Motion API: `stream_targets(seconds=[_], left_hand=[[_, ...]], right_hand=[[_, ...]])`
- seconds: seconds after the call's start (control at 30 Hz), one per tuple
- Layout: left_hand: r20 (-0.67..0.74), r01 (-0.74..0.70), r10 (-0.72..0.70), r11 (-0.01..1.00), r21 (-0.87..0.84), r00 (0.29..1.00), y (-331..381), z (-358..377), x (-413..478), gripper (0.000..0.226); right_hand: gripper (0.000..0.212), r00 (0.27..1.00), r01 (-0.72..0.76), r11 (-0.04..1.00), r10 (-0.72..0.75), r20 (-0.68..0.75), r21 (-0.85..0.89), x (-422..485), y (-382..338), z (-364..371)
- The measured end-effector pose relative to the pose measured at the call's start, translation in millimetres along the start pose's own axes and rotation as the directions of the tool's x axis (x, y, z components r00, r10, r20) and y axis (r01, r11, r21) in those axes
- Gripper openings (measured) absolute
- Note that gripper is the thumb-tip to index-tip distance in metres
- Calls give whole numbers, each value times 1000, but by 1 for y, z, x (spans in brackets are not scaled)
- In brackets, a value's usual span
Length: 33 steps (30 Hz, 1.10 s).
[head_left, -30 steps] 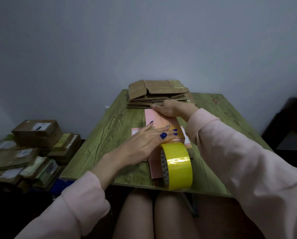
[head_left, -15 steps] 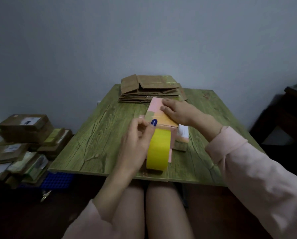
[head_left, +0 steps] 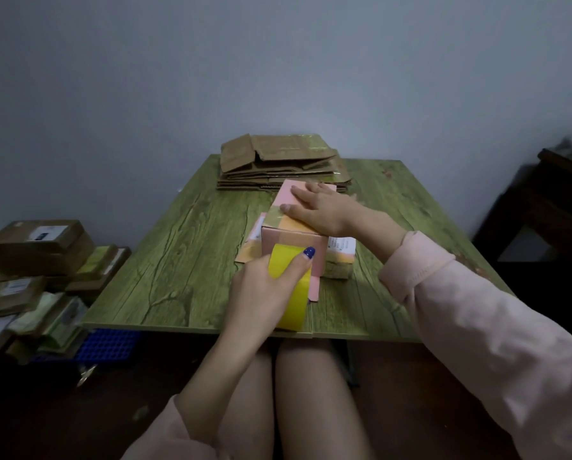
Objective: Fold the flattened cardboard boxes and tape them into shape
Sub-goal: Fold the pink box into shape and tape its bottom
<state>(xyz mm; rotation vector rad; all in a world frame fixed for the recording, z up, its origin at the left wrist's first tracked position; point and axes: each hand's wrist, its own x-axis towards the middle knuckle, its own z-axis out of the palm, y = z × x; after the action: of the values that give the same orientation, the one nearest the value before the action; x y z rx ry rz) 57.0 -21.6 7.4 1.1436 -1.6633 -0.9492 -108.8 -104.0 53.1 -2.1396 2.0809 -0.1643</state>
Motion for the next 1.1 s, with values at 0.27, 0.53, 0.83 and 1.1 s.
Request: stream_targets(seconds=[0.27, 0.53, 0.83, 1.1], left_hand=[[81, 157, -160, 987, 39, 984, 12, -8, 0, 60], [147, 159, -146, 983, -86, 978, 19, -8, -8, 62], [94, 226, -216, 967, -115, 972, 19, -10, -10, 16], [85, 256, -242, 933, -253, 967, 13, -9, -17, 44]], right_hand=[[66, 1000, -10, 1000, 9, -19, -29, -5, -2, -3], [52, 994, 50, 963, -21, -111, 264, -10, 3, 2], [34, 786, -29, 857, 338, -518, 515, -50, 51, -10], [40, 659, -696, 704, 704, -265, 141, -107, 124, 24]])
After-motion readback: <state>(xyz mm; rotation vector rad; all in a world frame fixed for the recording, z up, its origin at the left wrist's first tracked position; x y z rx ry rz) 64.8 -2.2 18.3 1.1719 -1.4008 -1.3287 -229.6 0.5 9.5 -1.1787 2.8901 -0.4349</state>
